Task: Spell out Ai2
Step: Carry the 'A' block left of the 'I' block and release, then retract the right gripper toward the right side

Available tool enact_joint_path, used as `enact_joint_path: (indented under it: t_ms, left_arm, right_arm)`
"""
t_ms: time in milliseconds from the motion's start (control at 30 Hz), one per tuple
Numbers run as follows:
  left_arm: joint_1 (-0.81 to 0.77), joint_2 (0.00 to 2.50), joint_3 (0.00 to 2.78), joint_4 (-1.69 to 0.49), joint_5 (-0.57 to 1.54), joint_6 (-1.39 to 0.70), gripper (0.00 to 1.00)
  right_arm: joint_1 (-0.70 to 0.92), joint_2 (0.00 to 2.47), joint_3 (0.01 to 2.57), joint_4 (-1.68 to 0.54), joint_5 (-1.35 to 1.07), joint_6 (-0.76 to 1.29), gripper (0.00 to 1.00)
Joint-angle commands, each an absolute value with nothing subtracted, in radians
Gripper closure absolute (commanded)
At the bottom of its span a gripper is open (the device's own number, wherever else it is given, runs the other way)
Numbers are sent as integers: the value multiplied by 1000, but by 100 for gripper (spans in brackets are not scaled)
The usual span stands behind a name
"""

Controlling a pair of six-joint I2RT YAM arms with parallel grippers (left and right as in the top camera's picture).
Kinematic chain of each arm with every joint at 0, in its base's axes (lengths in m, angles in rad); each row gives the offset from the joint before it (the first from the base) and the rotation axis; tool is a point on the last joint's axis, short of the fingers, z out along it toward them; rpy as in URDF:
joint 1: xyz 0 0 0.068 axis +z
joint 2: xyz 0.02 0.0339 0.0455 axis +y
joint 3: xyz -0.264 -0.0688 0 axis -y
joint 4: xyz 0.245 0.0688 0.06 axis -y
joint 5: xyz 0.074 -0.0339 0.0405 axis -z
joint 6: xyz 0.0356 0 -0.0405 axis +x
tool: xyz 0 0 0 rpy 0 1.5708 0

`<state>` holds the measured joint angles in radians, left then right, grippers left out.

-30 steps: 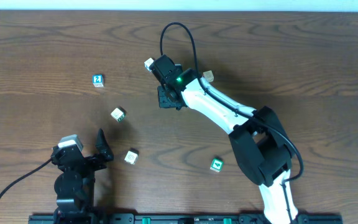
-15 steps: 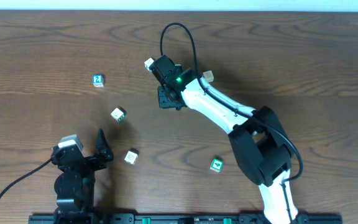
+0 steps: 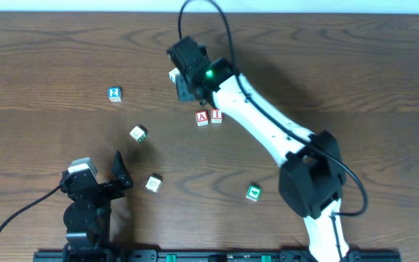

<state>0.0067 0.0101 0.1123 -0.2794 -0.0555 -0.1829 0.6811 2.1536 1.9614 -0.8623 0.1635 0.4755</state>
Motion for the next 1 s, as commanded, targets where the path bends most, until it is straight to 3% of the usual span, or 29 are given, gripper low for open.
enact_joint_path:
  t_ms: [0, 367, 600, 667, 800, 867, 967]
  left_arm:
    - [13, 4, 88, -287, -55, -183, 5]
    - [13, 4, 88, -287, -55, -183, 5]
    - [13, 4, 88, -287, -55, -183, 5]
    - [13, 4, 88, -287, -55, -183, 5]
    - [13, 4, 88, -287, -55, -183, 5]
    - [13, 4, 88, -287, -55, -183, 5]
    - [13, 4, 88, -282, -80, -171, 5]
  right_arm:
    - [647, 2043, 2045, -905, 212, 338, 53]
    - [597, 1766, 1999, -1208, 174, 237, 41]
    - [597, 1363, 1531, -1115, 129, 237, 38]
    - [597, 1239, 1396, -1071, 117, 237, 32]
    - [597, 994, 1172, -1058, 105, 238, 6]
    - [597, 932, 1126, -1068, 88, 237, 1]
    - [597, 866, 1093, -1095, 52, 238, 1]
